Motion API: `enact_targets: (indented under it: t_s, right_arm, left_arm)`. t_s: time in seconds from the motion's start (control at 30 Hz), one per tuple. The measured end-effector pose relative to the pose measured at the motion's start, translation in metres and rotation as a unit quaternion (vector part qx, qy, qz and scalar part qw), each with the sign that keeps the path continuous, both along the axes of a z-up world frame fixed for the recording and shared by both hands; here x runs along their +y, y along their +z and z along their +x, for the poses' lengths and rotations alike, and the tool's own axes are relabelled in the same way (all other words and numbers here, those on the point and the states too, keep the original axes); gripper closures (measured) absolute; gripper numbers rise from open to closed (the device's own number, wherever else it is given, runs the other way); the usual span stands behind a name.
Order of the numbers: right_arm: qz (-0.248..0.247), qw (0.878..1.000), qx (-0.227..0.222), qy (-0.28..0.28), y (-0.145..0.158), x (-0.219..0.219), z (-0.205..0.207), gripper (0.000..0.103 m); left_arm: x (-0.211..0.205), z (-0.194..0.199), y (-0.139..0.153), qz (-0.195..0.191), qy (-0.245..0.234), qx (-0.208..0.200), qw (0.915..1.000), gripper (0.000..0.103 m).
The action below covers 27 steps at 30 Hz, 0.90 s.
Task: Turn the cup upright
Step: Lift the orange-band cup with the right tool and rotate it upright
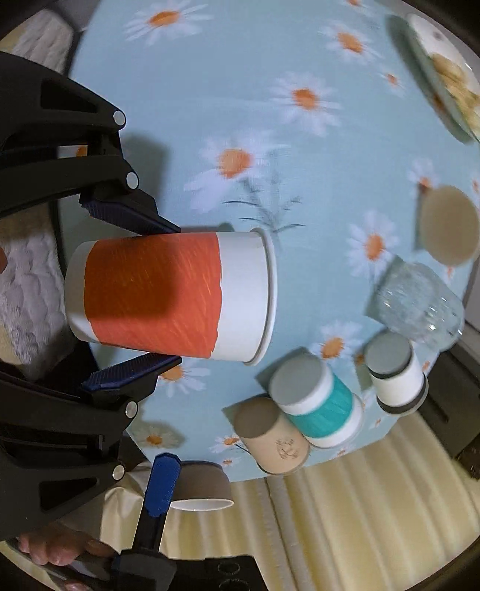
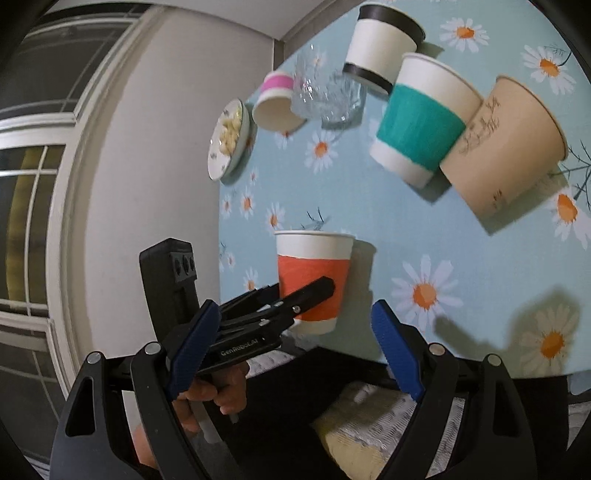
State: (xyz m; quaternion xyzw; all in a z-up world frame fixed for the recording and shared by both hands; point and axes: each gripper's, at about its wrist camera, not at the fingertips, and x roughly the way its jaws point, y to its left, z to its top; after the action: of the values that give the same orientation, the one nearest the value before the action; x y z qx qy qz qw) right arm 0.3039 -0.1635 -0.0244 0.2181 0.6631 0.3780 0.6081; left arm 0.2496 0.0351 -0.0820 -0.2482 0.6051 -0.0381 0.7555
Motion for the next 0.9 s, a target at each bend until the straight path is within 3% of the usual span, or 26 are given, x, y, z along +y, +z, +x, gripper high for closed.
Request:
enact_targets:
  t_s: [0.13, 0.2, 0.23, 0.9]
  right_arm:
    - [-0.008, 1.000, -0.005, 0.011, 0.001, -0.001, -0.006, 0.019]
    - [-0.010, 1.000, -0.005, 0.012, 0.000, -0.002, -0.008, 0.019]
    - [-0.012, 1.000, -0.003, 0.011, 0.000, -0.003, -0.008, 0.019]
    - [-0.019, 1.000, -0.005, 0.005, 0.007, -0.005, -0.016, 0.019]
  left_arm:
    - [-0.008, -0.010, -0.003, 0.005, 0.014, -0.002, 0.9999, 0.041]
    - [-0.008, -0.013, -0.001, 0.016, 0.021, -0.008, 0.9996, 0.017]
    - [-0.008, -0.014, -0.001, 0.017, 0.023, -0.010, 0.9996, 0.014]
    - [-0.009, -0.023, 0.001, 0.005, 0.010, -0.010, 0.9999, 0.013]
